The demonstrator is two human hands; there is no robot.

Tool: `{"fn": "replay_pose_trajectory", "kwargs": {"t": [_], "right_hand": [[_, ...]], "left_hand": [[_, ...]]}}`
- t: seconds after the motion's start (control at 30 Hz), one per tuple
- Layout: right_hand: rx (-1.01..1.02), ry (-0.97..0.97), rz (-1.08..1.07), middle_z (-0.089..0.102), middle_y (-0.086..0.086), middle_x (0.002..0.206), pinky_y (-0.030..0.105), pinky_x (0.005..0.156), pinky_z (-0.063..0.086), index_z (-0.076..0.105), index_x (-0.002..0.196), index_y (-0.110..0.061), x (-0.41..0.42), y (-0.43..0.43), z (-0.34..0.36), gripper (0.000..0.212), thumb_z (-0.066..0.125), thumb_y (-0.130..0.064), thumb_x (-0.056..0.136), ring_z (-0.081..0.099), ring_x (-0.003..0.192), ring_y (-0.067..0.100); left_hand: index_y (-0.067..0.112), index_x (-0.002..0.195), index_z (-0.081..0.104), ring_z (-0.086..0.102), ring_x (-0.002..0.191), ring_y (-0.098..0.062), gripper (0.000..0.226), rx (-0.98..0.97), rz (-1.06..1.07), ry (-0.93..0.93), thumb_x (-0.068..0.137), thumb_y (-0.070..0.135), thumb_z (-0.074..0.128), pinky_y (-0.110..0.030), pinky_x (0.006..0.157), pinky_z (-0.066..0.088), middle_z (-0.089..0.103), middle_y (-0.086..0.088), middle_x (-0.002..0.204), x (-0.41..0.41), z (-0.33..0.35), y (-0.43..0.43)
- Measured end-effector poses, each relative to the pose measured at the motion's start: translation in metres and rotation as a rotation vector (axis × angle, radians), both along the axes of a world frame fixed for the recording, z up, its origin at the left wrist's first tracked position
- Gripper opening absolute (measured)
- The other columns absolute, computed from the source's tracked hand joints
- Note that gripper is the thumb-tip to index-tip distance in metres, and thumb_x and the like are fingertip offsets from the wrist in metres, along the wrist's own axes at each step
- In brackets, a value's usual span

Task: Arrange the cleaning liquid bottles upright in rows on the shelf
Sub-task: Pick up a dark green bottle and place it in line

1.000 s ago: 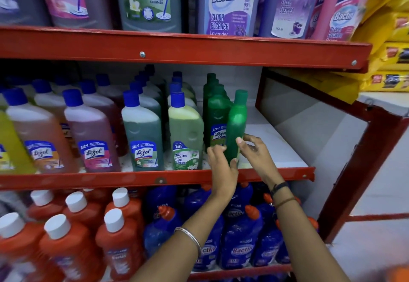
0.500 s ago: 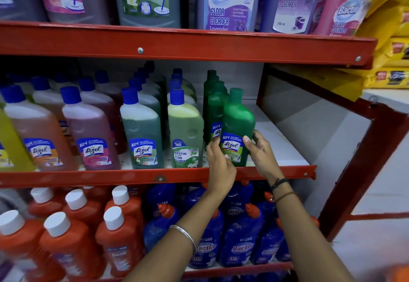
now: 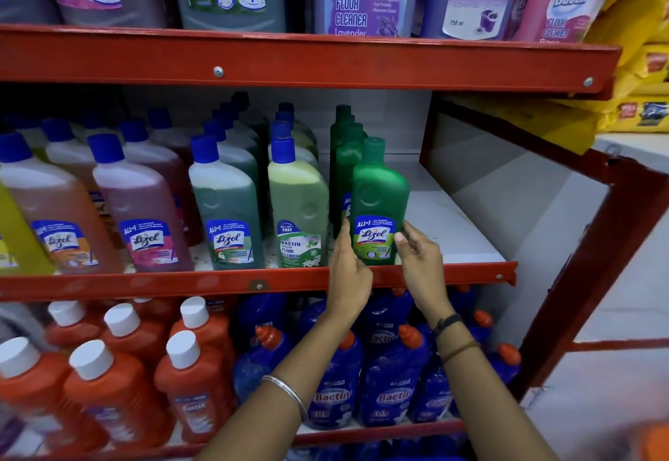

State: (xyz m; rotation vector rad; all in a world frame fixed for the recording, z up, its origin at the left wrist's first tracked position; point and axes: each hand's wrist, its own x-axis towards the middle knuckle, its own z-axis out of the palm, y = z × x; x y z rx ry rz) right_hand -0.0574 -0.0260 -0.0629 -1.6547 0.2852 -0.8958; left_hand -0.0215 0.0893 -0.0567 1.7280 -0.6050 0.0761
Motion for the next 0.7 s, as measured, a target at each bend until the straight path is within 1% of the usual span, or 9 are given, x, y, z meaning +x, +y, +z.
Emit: {"fn": "replay_pose_trajectory", "kwargs": {"t": [0.07, 0.13, 0.2, 0.3, 0.33, 0.4, 0.47, 0.6, 0.7], "right_hand": [[-0.016, 0.023, -0.012, 0.065, 0.005, 0.122, 0.025, 0.086, 0.056, 0.049, 0.135, -0.012, 0.005, 0.006, -0.002, 0.039, 0.044, -0.012, 0.096, 0.064, 0.105, 0.011], [0.002, 0.043, -0.010, 0.063, 0.006, 0.125, 0.019, 0.081, 0.056, 0.046, 0.137, -0.012, 0.010, 0.006, 0.002, 0.040, 0.041, -0.013, 0.097, 0.064, 0.104, 0.010], [0.008, 0.060, 0.025, 0.060, 0.005, 0.128, 0.012, 0.077, 0.054, 0.044, 0.138, -0.011, 0.012, 0.001, 0.003, 0.041, 0.040, -0.016, 0.098, 0.062, 0.108, 0.010], [0.007, 0.087, -0.005, 0.051, 0.002, 0.139, 0.003, 0.080, 0.046, 0.041, 0.140, -0.012, 0.007, -0.006, 0.000, 0.043, 0.039, -0.023, 0.098, 0.052, 0.118, 0.006], [-0.017, 0.092, -0.034, 0.052, 0.000, 0.136, 0.002, 0.080, 0.044, 0.043, 0.139, -0.011, 0.005, -0.005, 0.000, 0.042, 0.039, -0.023, 0.098, 0.052, 0.114, 0.003], [-0.099, 0.097, -0.055, 0.058, -0.003, 0.121, 0.012, 0.084, 0.048, 0.049, 0.134, -0.011, 0.002, 0.000, 0.000, 0.038, 0.040, -0.020, 0.098, 0.057, 0.098, -0.004], [-0.149, 0.095, -0.064, 0.061, -0.005, 0.110, 0.019, 0.081, 0.052, 0.053, 0.130, -0.011, 0.002, 0.003, 0.000, 0.036, 0.041, -0.019, 0.097, 0.059, 0.088, -0.006], [-0.159, 0.096, -0.079, 0.068, 0.000, 0.102, 0.011, 0.073, 0.054, 0.059, 0.126, -0.010, 0.003, 0.003, 0.002, 0.035, 0.046, -0.022, 0.095, 0.065, 0.091, 0.008], [-0.164, 0.078, -0.106, 0.069, 0.000, 0.096, 0.012, 0.071, 0.054, 0.062, 0.121, -0.009, 0.002, 0.008, 0.002, 0.031, 0.049, -0.019, 0.094, 0.065, 0.084, 0.006]], "left_hand": [[0.017, 0.146, 0.017, 0.038, 0.133, -0.019, 0.079, 0.018, -0.010, 0.003, 0.077, -0.016, 0.036, -0.032, 0.111, 0.035, 0.034, -0.010, 0.148, -0.002, -0.001, 0.003], [0.019, 0.146, 0.016, 0.036, 0.134, -0.018, 0.079, 0.022, -0.018, 0.014, 0.078, -0.016, 0.036, -0.027, 0.109, 0.035, 0.032, -0.008, 0.150, -0.006, -0.001, 0.005], [0.021, 0.146, 0.013, 0.034, 0.136, -0.016, 0.080, 0.031, -0.030, 0.021, 0.078, -0.016, 0.036, -0.030, 0.111, 0.036, 0.030, -0.006, 0.151, -0.007, -0.001, 0.007], [0.021, 0.147, 0.007, 0.028, 0.140, -0.015, 0.081, 0.066, -0.058, 0.029, 0.080, -0.015, 0.036, -0.034, 0.115, 0.031, 0.024, -0.005, 0.155, -0.010, -0.002, 0.009], [0.020, 0.147, 0.005, 0.023, 0.142, -0.014, 0.081, 0.087, -0.066, 0.026, 0.081, -0.015, 0.036, -0.031, 0.116, 0.026, 0.021, -0.003, 0.156, -0.011, -0.002, 0.010], [0.018, 0.147, 0.003, 0.015, 0.144, -0.012, 0.081, 0.128, -0.074, 0.020, 0.081, -0.015, 0.036, -0.023, 0.115, 0.017, 0.015, -0.002, 0.157, -0.014, 0.000, 0.010], [0.017, 0.147, 0.004, 0.016, 0.143, -0.013, 0.080, 0.139, -0.072, 0.030, 0.081, -0.015, 0.036, -0.020, 0.113, 0.018, 0.015, -0.003, 0.157, -0.014, 0.004, 0.009], [0.017, 0.147, 0.010, 0.027, 0.139, -0.014, 0.079, 0.108, -0.040, 0.082, 0.080, -0.015, 0.038, -0.016, 0.105, 0.024, 0.024, -0.005, 0.155, -0.017, 0.010, 0.009], [0.017, 0.147, 0.013, 0.028, 0.139, -0.016, 0.079, 0.091, -0.012, 0.082, 0.078, -0.015, 0.037, -0.024, 0.112, 0.027, 0.027, -0.005, 0.154, -0.019, 0.008, 0.012]]}}
